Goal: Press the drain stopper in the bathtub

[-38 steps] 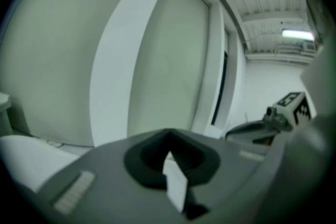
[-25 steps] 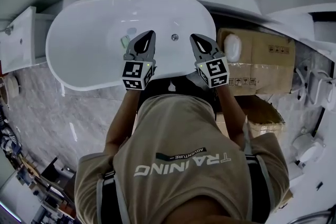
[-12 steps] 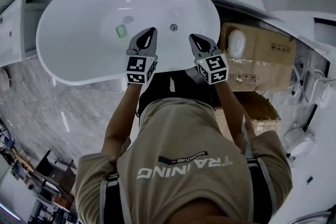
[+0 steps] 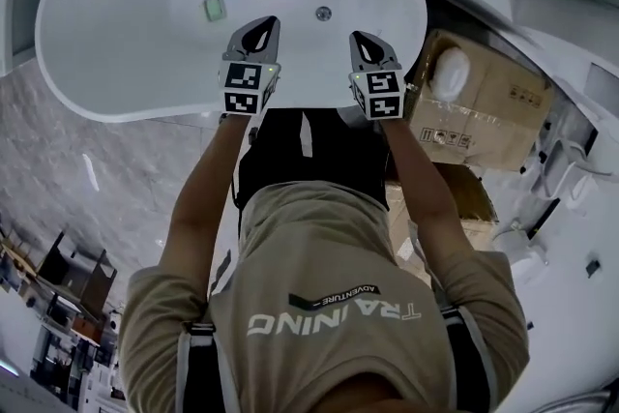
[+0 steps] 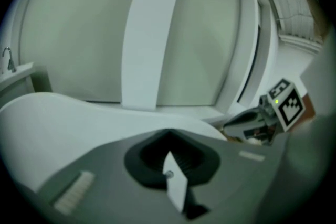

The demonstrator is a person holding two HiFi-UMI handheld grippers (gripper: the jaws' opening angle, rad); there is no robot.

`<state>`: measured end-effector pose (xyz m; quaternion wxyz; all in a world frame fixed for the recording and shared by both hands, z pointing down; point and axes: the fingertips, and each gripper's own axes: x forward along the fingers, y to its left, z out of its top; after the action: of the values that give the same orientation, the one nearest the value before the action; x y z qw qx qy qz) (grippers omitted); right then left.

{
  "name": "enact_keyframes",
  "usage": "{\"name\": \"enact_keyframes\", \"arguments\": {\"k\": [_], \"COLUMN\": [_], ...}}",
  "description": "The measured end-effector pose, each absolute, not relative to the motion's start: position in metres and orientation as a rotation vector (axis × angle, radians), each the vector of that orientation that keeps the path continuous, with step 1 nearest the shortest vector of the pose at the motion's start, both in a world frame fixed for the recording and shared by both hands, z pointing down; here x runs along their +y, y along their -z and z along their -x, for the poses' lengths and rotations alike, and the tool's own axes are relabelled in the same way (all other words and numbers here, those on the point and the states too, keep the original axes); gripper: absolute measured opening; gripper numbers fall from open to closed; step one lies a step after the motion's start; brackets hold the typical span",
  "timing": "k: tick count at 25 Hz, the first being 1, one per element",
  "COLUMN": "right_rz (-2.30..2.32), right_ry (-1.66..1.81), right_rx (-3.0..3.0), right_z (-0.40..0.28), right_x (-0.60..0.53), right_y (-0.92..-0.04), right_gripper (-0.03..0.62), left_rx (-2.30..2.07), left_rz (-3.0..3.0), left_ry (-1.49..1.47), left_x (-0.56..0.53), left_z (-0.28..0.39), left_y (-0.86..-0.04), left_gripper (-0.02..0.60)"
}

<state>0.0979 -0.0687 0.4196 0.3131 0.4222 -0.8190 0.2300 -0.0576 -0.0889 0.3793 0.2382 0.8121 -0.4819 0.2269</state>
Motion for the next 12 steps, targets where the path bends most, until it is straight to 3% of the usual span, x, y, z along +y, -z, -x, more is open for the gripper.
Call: {"name": "enact_keyframes", "arguments": {"k": [12], "right_rz": [-0.982], "right_ry": [-0.692], "right_rx": [-2.092], "right_z": [-0.09], "right_x": [-0.081], "right_y": [-0.582], "right_gripper": [0.014], "left_rx": [-1.218], "left_rz": [-2.117], "left_ry": [-0.672], "left_x": [-0.105], "left_z": [0.043], "left_y": [-0.555], "left_gripper": [0.002]}}
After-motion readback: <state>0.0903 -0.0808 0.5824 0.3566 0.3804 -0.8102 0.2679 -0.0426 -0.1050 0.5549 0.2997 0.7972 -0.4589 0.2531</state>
